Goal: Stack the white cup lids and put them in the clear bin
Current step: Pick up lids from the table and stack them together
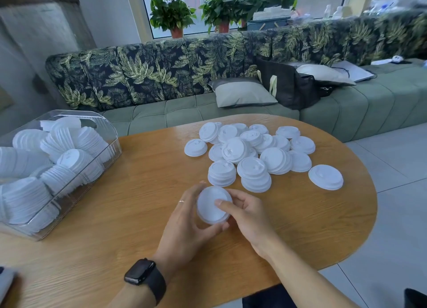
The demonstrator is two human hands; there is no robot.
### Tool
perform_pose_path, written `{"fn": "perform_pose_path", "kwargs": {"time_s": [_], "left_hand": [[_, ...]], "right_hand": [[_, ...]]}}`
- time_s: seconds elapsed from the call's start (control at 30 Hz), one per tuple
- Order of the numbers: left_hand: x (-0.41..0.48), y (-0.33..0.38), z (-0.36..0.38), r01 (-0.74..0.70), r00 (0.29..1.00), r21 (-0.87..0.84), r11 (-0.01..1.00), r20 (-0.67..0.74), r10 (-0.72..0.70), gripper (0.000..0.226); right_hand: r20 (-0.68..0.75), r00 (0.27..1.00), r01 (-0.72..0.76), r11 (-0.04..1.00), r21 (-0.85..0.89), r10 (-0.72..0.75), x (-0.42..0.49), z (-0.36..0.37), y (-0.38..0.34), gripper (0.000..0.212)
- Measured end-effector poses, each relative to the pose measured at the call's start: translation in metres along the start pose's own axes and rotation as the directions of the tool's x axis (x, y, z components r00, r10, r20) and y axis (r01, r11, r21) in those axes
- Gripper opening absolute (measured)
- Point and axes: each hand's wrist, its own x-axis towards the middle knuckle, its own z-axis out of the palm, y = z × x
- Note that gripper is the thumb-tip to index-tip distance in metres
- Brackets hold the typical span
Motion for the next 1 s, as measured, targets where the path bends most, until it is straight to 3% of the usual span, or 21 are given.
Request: {"fn": "perform_pose_path", "kwargs": {"time_s": [0.07, 0.13, 0.2, 0.3, 0.37, 0.43, 0.53, 0.6, 0.7, 0.8, 0.9, 0.93, 1.0], "left_hand": [[0.004, 0.003, -0.002, 0.213, 0.976, -0.327, 0.921, 0.032, -0.214, 0.088], [0.009, 0.004, -0.007, 0.361, 0.931, -0.541, 0.76, 0.159, -0.328, 0.063], [0.01, 0.006, -0.009, 0.403, 0.915, -0.609, 0.683, 0.246, -0.321, 0.038], [0.009, 0.006, -0.01, 0.416, 0.908, -0.651, 0.635, 0.262, -0.327, 0.03], [0.009, 0.002, -0.01, 0.402, 0.914, -0.647, 0.648, 0.244, -0.323, 0.038], [0.009, -0.004, -0.01, 0.33, 0.943, -0.563, 0.758, 0.163, -0.289, 0.065], [0.006, -0.009, -0.012, 0.108, 0.991, -0.168, 0.98, 0.092, -0.094, 0.093], [0.005, -0.013, -0.011, 0.0, 0.998, 0.033, 0.999, 0.068, -0.002, 0.089], [0.002, -0.02, -0.012, 0.041, 0.998, 0.046, 0.998, -0.039, -0.039, 0.087], [-0.001, -0.026, -0.013, 0.153, 0.968, -0.019, 0.988, -0.196, -0.154, 0.088], [-0.001, -0.027, -0.012, 0.187, 0.95, -0.077, 0.979, -0.239, -0.2, 0.086], [-0.001, -0.026, -0.011, 0.186, 0.952, -0.074, 0.98, -0.233, -0.198, 0.086], [-0.002, -0.026, -0.011, 0.193, 0.954, -0.064, 0.979, -0.222, -0.202, 0.085]], "right_hand": [[-0.012, 0.999, -0.033, 0.996, 0.082, 0.034, 0.002, -0.003, 0.0, 0.029], [0.006, 0.999, -0.05, 0.988, 0.148, 0.049, 0.002, -0.005, -0.001, 0.028], [0.028, 0.999, -0.039, 0.988, 0.153, 0.035, 0.002, -0.006, 0.0, 0.028], [0.046, 0.999, -0.018, 0.992, 0.126, 0.013, 0.001, -0.004, 0.0, 0.03], [0.046, 0.999, -0.011, 0.993, 0.114, 0.006, 0.001, -0.004, 0.0, 0.03], [0.043, 0.999, -0.011, 0.995, 0.098, 0.007, 0.003, -0.003, 0.0, 0.029], [0.076, 0.997, -0.026, 0.996, 0.087, 0.019, 0.007, 0.003, -0.001, 0.027], [0.109, 0.994, -0.032, 0.998, 0.062, 0.026, 0.009, 0.01, -0.001, 0.025], [0.033, 0.998, -0.062, 0.995, 0.08, 0.059, 0.014, 0.02, -0.004, 0.021], [-0.198, 0.971, -0.106, 0.982, 0.156, 0.136, 0.03, 0.027, -0.001, 0.022], [-0.357, 0.917, -0.112, 0.973, 0.202, 0.179, 0.041, 0.029, -0.001, 0.012], [-0.388, 0.909, -0.098, 0.983, 0.154, 0.152, 0.043, 0.029, 0.0, 0.012], [-0.435, 0.9, -0.038, 0.991, -0.126, -0.021, 0.045, 0.028, 0.002, 0.017]]}}
